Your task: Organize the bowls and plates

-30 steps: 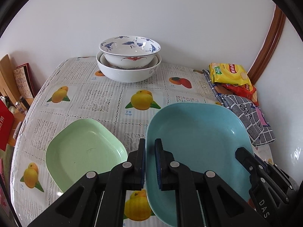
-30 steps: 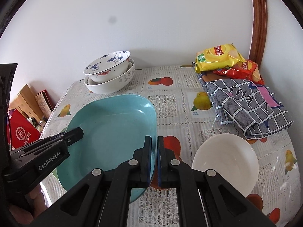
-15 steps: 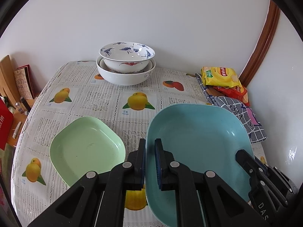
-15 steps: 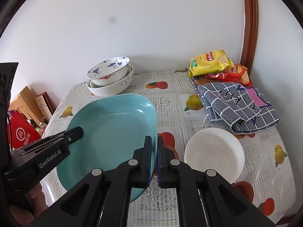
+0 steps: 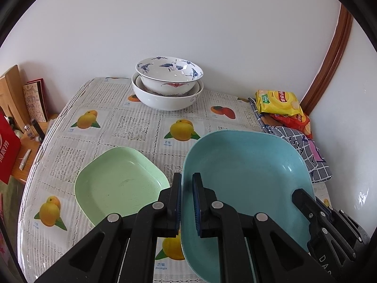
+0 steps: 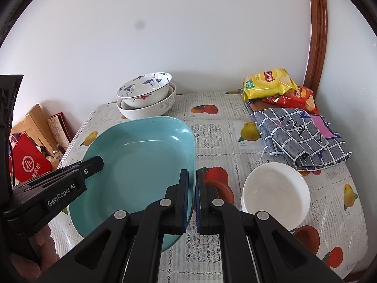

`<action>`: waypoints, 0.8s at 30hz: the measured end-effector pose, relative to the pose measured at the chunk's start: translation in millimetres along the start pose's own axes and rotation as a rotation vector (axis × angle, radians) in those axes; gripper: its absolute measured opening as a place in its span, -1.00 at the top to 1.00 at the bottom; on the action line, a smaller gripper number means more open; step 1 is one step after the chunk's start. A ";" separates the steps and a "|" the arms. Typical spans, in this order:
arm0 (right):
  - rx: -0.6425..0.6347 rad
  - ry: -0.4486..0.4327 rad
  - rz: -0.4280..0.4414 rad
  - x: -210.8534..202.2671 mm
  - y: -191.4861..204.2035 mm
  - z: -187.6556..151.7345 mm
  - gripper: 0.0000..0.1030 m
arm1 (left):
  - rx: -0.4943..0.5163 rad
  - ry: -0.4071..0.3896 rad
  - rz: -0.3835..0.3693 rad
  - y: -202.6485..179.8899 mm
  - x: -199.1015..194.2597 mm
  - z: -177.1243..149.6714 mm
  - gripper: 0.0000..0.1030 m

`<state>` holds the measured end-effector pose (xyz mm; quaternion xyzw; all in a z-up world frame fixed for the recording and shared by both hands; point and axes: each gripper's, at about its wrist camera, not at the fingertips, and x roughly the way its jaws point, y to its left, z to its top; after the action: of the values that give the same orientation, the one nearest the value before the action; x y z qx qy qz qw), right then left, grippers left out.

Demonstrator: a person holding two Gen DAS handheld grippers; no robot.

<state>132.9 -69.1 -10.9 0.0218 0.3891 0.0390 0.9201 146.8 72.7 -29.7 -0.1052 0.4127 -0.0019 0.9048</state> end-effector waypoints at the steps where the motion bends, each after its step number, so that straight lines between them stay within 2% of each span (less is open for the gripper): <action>1: 0.000 -0.001 0.000 -0.1 1.0 -0.3 0.90 | 0.001 0.001 0.001 1.1 0.3 0.0 0.81; 24: -0.020 0.019 0.007 7.9 22.0 -6.5 0.90 | -0.035 0.007 0.015 23.9 1.1 -1.1 0.82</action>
<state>132.6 -46.4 -19.5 0.0134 0.3971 0.0463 0.9165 144.7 95.7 -35.8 -0.1180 0.4165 0.0119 0.9014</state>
